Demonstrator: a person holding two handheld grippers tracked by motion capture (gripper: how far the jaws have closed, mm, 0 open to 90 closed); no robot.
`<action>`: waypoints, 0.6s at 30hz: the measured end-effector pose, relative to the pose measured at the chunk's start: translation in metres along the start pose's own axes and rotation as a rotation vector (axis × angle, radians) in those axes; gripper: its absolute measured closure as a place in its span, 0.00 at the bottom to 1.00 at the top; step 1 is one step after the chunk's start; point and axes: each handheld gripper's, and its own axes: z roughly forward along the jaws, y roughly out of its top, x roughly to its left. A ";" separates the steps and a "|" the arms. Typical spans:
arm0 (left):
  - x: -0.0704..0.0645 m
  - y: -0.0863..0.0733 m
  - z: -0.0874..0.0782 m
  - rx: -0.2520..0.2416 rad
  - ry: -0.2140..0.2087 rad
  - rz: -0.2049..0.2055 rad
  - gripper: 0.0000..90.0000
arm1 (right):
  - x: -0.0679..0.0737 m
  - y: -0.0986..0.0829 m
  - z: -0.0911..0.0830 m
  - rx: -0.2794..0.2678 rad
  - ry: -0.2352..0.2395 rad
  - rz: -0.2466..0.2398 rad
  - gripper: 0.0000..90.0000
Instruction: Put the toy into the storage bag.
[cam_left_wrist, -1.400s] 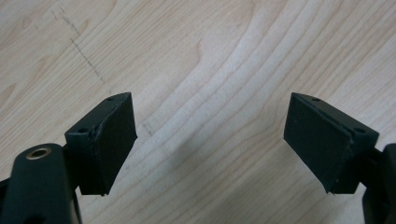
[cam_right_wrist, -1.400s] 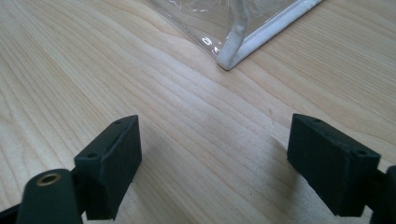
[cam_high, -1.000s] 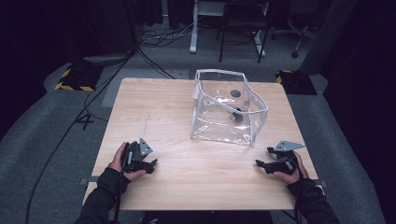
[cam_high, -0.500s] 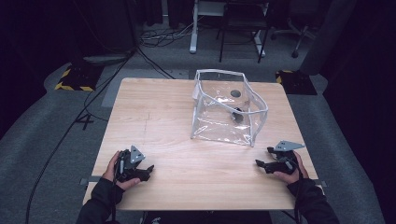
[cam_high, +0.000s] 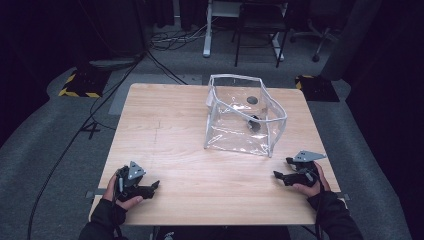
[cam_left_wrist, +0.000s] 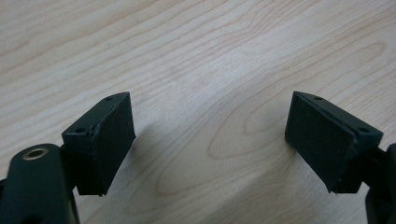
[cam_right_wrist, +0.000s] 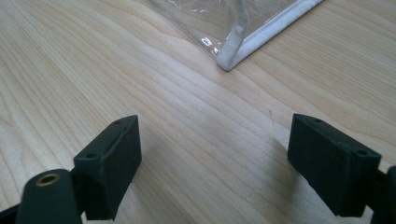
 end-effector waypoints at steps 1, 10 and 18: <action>0.002 -0.002 -0.001 0.004 -0.001 -0.021 0.18 | 0.000 0.000 0.000 0.000 0.000 0.000 0.19; 0.008 -0.014 -0.011 -0.005 0.045 -0.092 0.17 | 0.000 0.000 0.001 -0.001 0.000 -0.004 0.19; 0.009 -0.015 -0.012 -0.005 0.055 -0.099 0.17 | 0.000 0.000 0.001 -0.001 0.000 -0.003 0.19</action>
